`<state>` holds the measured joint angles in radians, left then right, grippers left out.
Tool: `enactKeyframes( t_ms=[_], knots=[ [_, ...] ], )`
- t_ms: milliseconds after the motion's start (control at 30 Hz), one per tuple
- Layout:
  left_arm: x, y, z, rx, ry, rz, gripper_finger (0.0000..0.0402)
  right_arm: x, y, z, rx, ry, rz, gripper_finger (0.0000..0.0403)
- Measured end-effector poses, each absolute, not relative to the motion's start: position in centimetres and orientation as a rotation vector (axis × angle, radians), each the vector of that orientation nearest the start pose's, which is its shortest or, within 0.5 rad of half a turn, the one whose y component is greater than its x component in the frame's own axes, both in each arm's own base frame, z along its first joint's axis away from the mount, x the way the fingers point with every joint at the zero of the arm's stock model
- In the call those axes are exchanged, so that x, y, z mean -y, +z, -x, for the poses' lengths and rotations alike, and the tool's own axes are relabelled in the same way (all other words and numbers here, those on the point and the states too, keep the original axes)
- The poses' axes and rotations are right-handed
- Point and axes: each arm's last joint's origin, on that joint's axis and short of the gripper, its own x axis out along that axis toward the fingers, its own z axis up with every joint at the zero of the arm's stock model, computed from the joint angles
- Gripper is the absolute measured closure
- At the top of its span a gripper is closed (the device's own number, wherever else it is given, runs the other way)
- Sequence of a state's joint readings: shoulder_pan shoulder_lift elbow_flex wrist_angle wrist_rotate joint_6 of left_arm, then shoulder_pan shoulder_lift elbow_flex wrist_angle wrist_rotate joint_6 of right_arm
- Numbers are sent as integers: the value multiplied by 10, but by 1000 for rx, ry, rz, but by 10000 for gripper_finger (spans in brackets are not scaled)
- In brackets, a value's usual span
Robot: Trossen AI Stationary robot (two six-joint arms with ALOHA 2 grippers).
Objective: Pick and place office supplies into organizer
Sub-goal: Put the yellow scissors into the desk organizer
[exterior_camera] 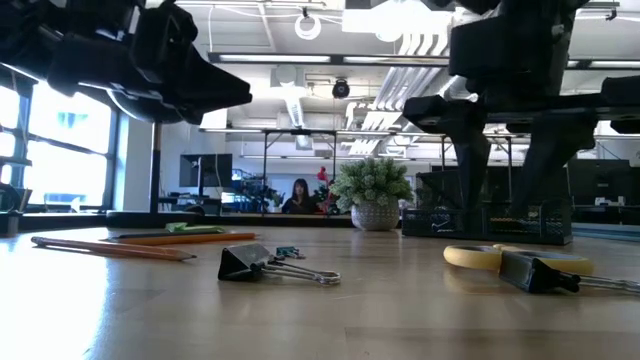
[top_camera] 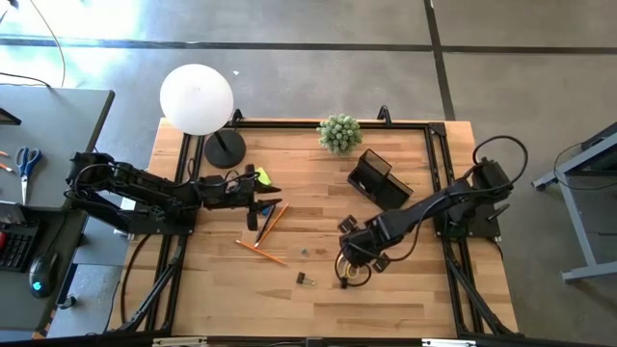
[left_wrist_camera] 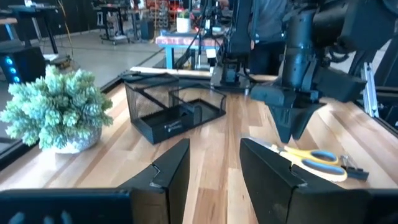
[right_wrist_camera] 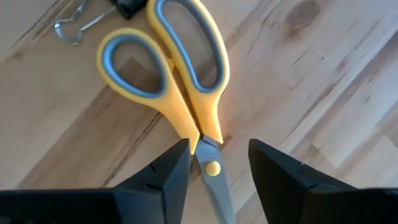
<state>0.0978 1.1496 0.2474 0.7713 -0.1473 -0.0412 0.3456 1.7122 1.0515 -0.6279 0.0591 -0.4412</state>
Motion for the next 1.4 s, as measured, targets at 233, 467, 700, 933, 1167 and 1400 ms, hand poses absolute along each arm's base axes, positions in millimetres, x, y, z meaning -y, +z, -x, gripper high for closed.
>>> enactKeyframes(
  t_ms=[233, 467, 700, 933, 1167, 1400],
  knots=[
    [-24, 175, -205, -143, 249, 63, 273, -106, 158, -298, -1225, 580, 674, 190],
    [-24, 174, -205, -153, 246, 80, 273, -108, 139, -302, -1280, 624, 666, 200],
    [-24, 173, -205, -159, 252, 80, 273, -109, 137, -302, -1270, 658, 677, 228],
    [-24, 173, -205, -159, 254, 79, 273, -110, 136, -302, -1264, 670, 682, 259],
    [-24, 173, -205, -160, 254, 79, 273, -110, 136, -304, -1258, 633, 639, 276],
    [-24, 173, -205, -160, 254, 79, 273, -112, 137, -308, -1227, 600, 590, 305]
  ],
)
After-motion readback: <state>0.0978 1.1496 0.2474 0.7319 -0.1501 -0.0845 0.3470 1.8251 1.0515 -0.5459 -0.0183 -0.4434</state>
